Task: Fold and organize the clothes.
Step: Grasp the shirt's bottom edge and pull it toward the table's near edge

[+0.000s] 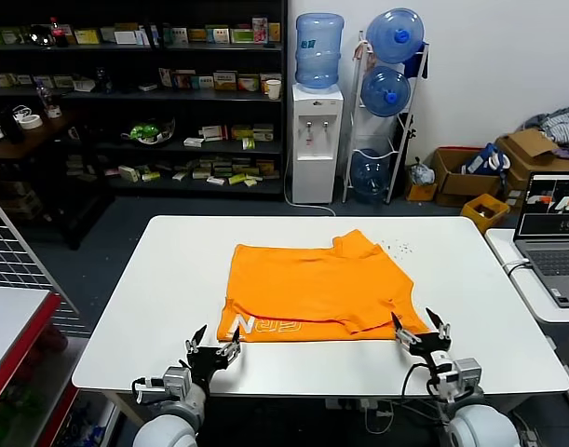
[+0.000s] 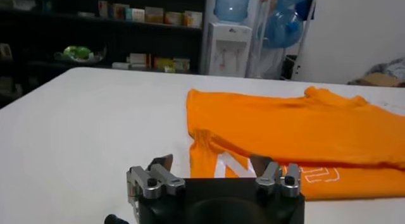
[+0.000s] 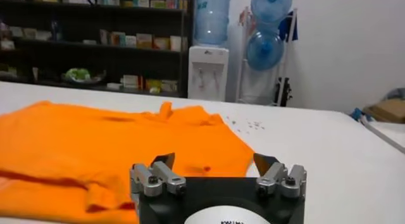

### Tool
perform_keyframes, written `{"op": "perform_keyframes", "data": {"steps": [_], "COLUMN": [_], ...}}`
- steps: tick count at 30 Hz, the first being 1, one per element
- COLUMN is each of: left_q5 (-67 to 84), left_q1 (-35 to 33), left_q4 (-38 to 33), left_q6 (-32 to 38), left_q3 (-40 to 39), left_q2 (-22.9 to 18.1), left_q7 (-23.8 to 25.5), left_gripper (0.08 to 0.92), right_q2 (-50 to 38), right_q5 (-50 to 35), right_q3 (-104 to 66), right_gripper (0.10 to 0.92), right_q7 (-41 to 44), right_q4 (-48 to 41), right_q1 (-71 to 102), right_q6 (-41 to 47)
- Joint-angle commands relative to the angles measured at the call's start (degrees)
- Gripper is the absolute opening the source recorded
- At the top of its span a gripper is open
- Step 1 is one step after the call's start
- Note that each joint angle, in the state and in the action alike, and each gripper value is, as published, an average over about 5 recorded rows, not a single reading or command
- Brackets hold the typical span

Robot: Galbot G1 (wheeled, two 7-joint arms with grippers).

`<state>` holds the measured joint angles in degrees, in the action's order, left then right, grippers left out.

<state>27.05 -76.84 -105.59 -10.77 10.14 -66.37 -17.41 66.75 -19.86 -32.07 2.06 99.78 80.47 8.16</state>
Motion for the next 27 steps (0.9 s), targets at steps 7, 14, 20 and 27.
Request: {"op": "perform_keyframes", "data": {"steps": [7, 14, 20, 27], "left_q5": [-0.67, -0.44, -0.04, 0.0], "left_q1": [2.2, 3.6, 3.94, 3.96], "left_q4": [6.09, 8.3, 8.52, 7.85], "left_q6": [0.45, 0.02, -0.13, -0.35], "left_q3": [0.43, 0.54, 0.17, -0.16], "left_q2": [-2.02, -1.92, -1.87, -2.01], "left_q7": [1.3, 1.28, 1.47, 1.48], "left_gripper": [0.823, 0.814, 0.674, 0.475], "right_q2": [-0.44, -0.53, -0.77, -0.74], "right_q5": [-5.46, -6.28, -6.71, -6.84], "right_q3": [-0.59, 0.43, 0.43, 0.3], "right_gripper": [0.823, 0.734, 0.561, 0.353], "right_q7": [1.69, 1.76, 1.68, 1.2], "right_q4": [-1.59, -2.4, -2.68, -2.46], "right_q1": [0.61, -0.6, -0.76, -0.36], "right_q6": [5.99, 6.78, 6.99, 6.58]}}
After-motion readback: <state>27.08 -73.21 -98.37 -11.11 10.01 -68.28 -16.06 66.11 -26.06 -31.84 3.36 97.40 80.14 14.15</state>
